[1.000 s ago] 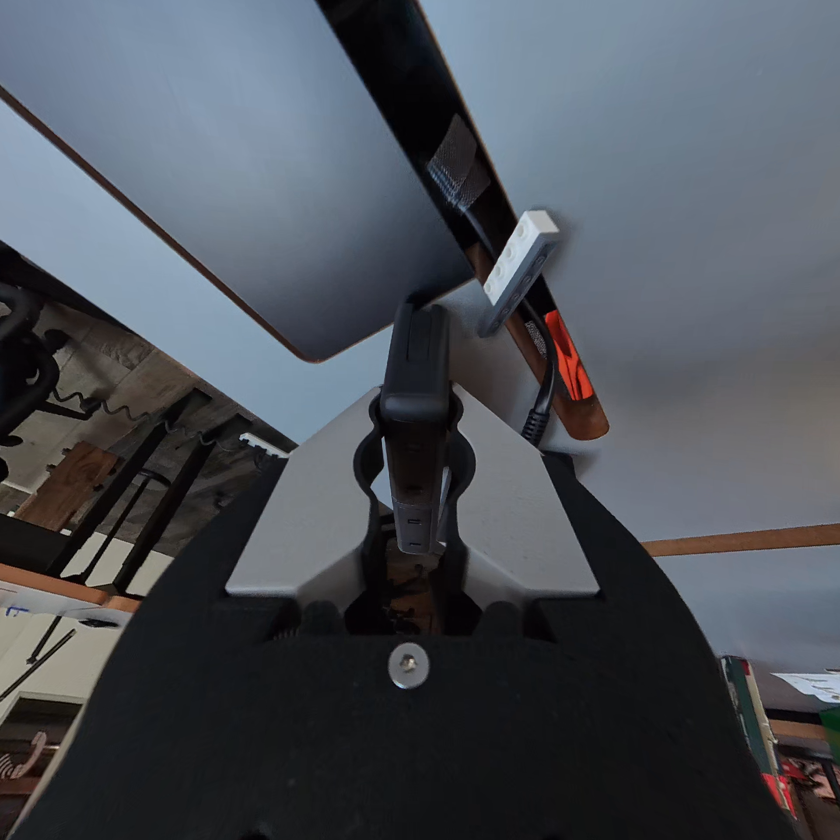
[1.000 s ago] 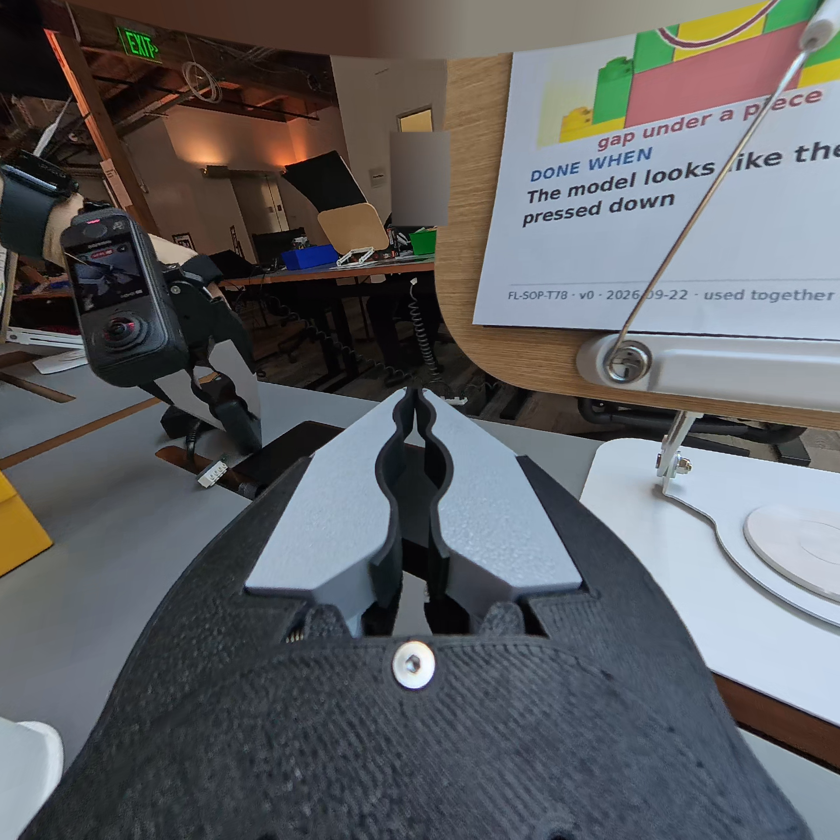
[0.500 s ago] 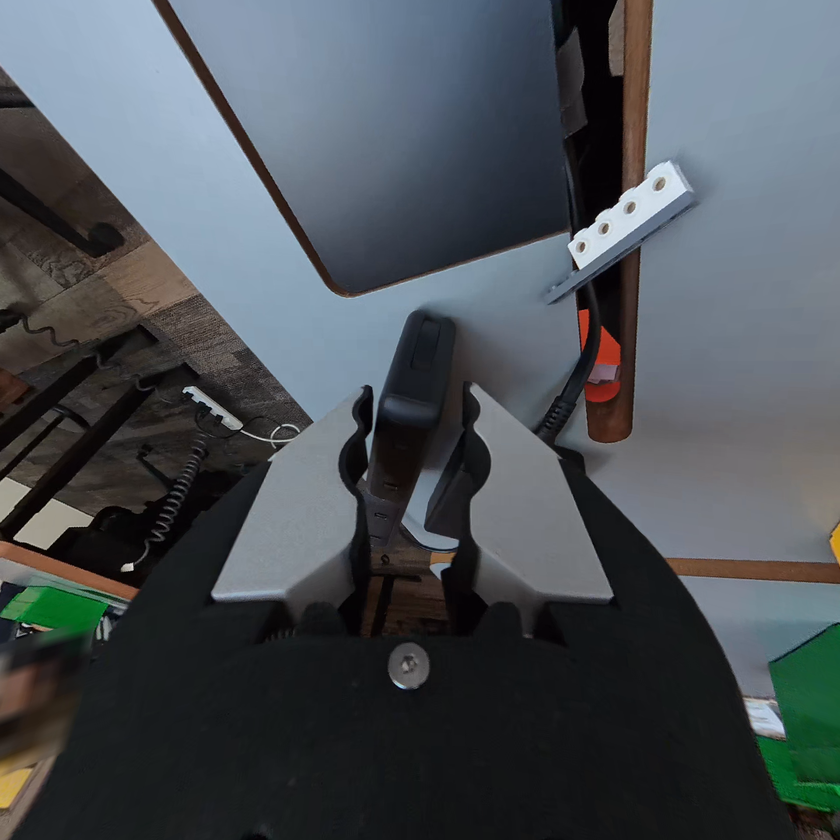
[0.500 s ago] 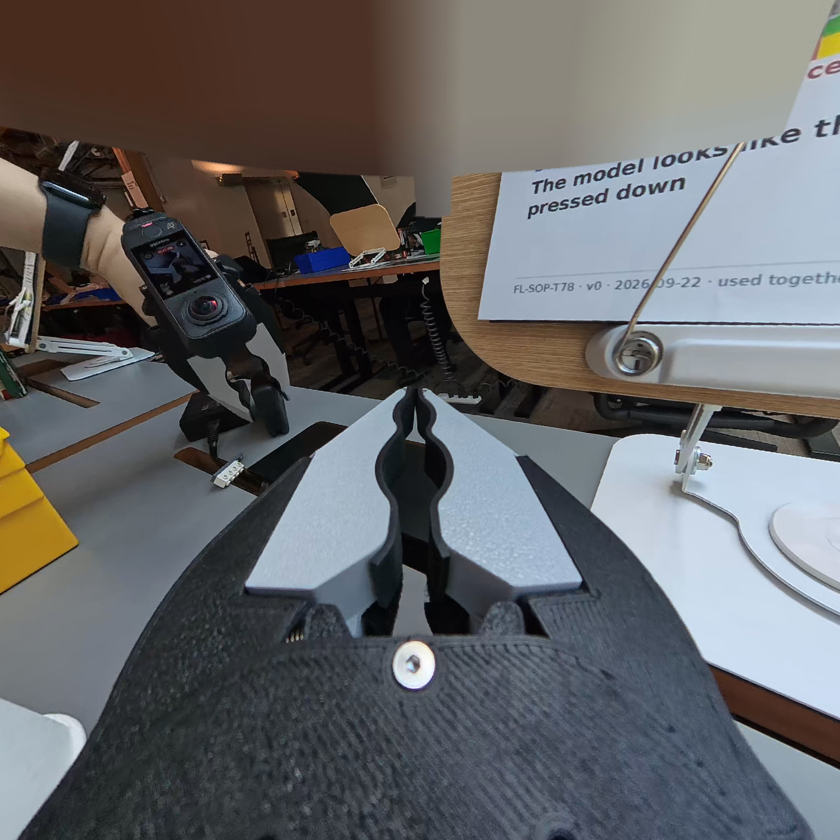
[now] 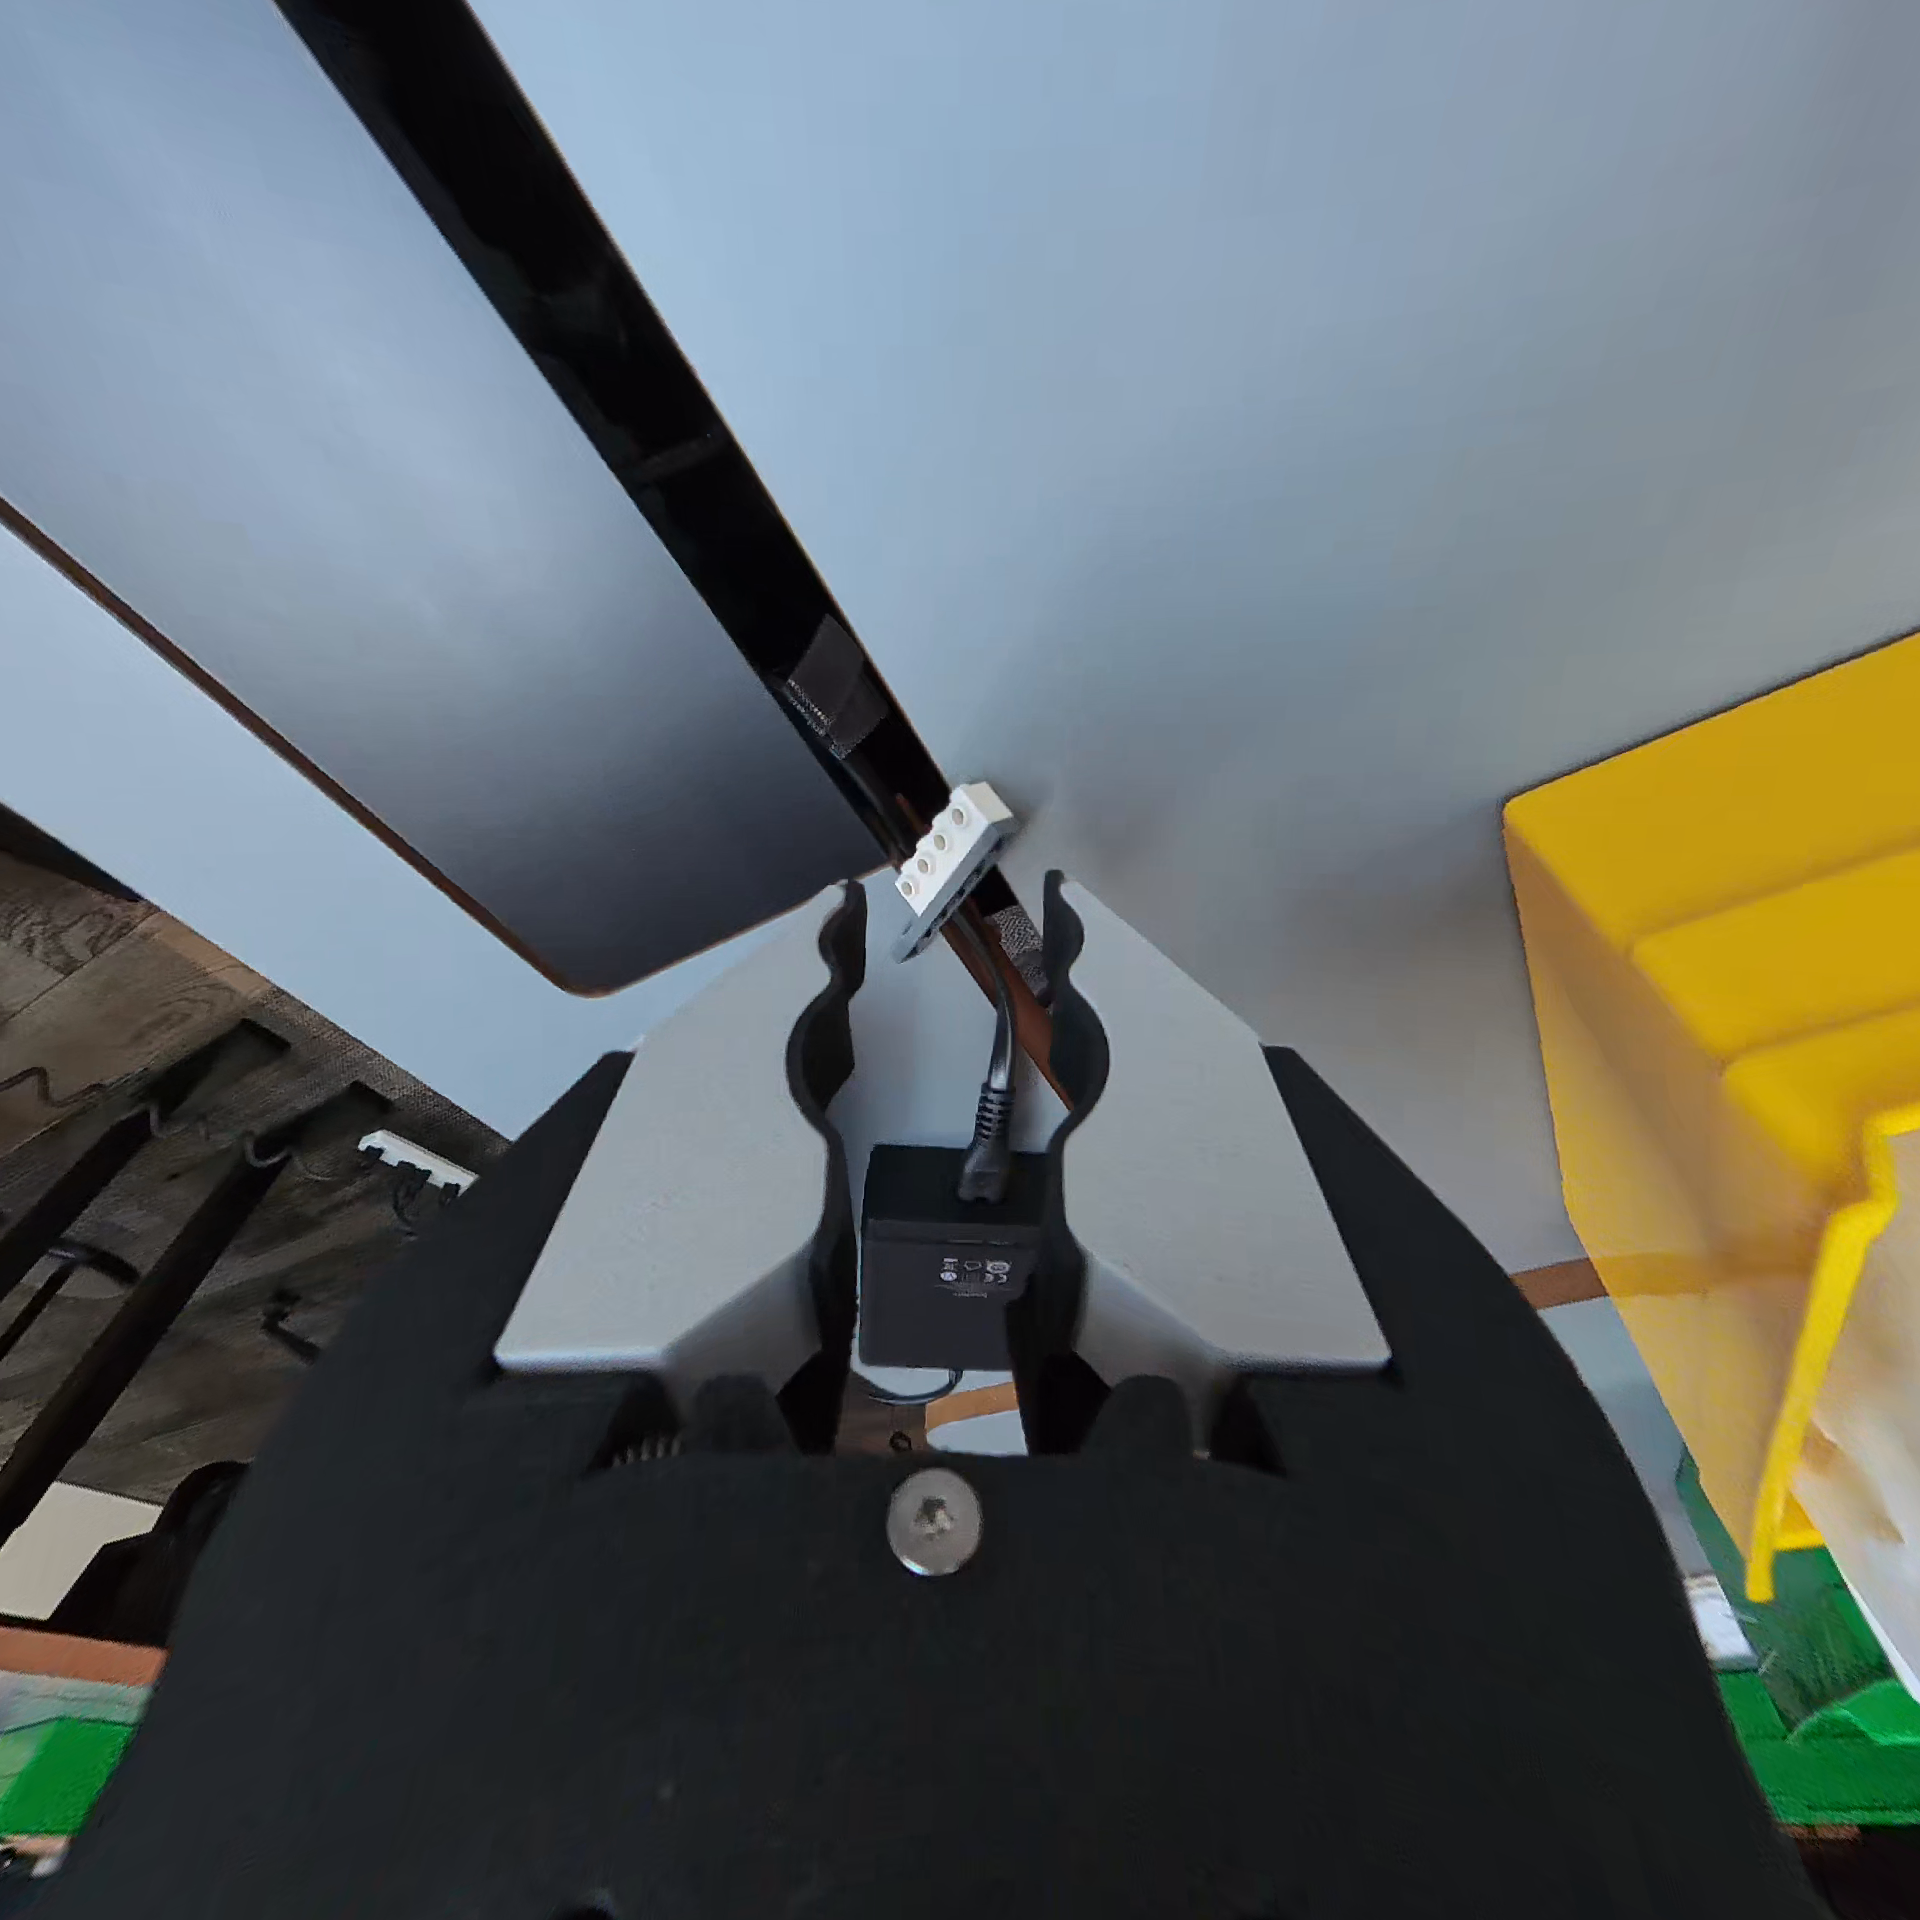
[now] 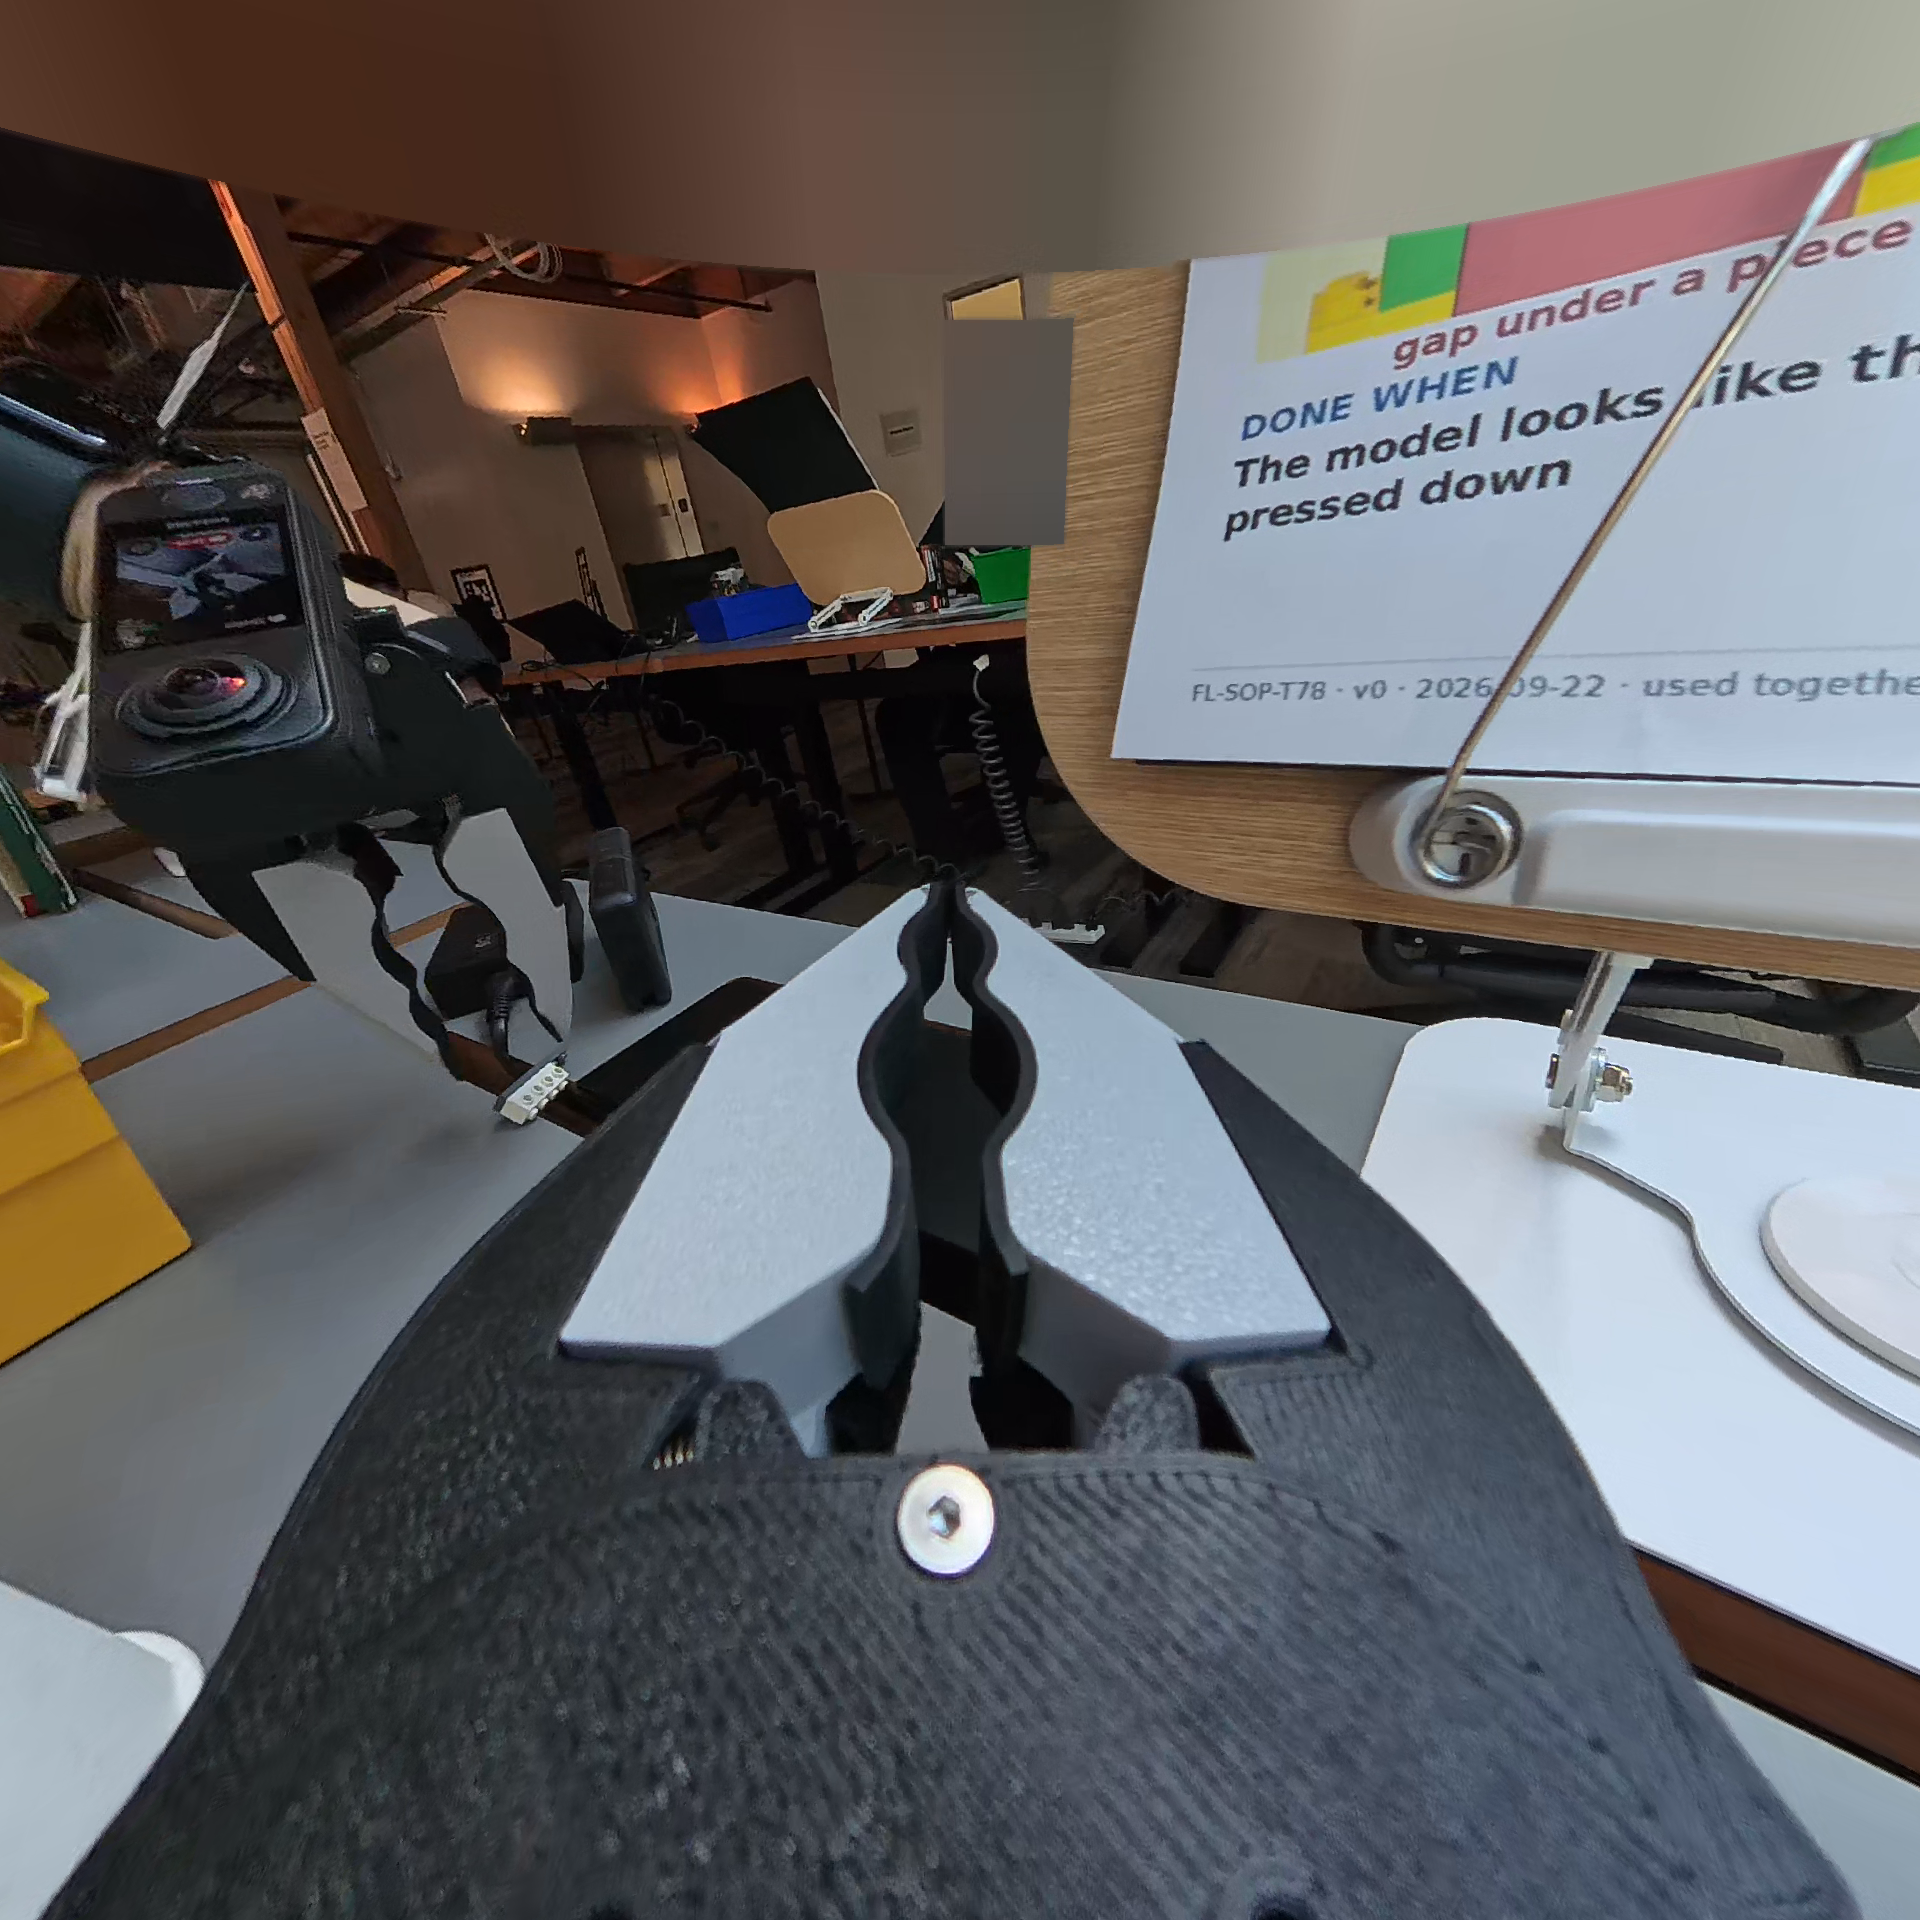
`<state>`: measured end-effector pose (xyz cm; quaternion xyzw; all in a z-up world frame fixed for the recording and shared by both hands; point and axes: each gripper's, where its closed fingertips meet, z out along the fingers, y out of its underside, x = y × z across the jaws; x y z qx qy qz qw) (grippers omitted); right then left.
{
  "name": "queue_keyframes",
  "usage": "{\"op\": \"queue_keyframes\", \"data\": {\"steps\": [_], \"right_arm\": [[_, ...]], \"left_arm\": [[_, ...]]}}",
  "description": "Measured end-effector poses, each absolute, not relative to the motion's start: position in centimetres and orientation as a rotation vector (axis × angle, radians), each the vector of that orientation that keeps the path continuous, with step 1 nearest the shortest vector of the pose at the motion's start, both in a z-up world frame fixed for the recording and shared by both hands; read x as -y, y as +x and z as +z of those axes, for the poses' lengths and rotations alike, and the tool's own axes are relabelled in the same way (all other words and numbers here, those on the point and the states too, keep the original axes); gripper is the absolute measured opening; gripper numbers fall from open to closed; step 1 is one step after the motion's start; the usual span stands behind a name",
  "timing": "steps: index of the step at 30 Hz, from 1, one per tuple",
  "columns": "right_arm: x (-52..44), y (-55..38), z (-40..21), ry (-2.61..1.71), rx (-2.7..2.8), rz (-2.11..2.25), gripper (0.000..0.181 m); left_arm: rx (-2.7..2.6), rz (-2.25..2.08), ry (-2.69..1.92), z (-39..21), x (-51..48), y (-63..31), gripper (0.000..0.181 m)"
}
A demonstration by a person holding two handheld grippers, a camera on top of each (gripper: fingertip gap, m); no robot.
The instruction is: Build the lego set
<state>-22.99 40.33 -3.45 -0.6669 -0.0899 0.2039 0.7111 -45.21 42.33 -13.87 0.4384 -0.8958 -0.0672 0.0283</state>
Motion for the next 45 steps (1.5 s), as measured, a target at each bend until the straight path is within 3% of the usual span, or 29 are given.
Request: {"op": "queue_keyframes", "data": {"steps": [20,27,32,37,45], "right_arm": [[-40.4,-23.1,-3.6,-1.485,0.184,0.494,0.000],[-40.5,-23.4,-3.6,-1.487,0.190,0.500,0.000],[-40.5,-22.7,-3.5,-1.480,0.158,0.516,0.000],[-40.4,-22.4,-3.3,-1.470,0.148,0.512,0.000],[-40.3,-22.4,-3.0,-1.461,0.150,0.514,0.000]], "left_arm": [[2.719,-0.172,1.363,-16.6,-42.3,-45.2,0.011],[2.643,-0.223,1.608,-12.5,-41.9,-43.5,0.010],[2.371,0.156,1.918,-9.4,-33.6,-38.3,0.010],[2.010,0.371,1.867,-11.7,-28.1,-37.5,0.009],[1.818,0.475,1.894,-14.3,-27.3,-37.2,0.010]]}}
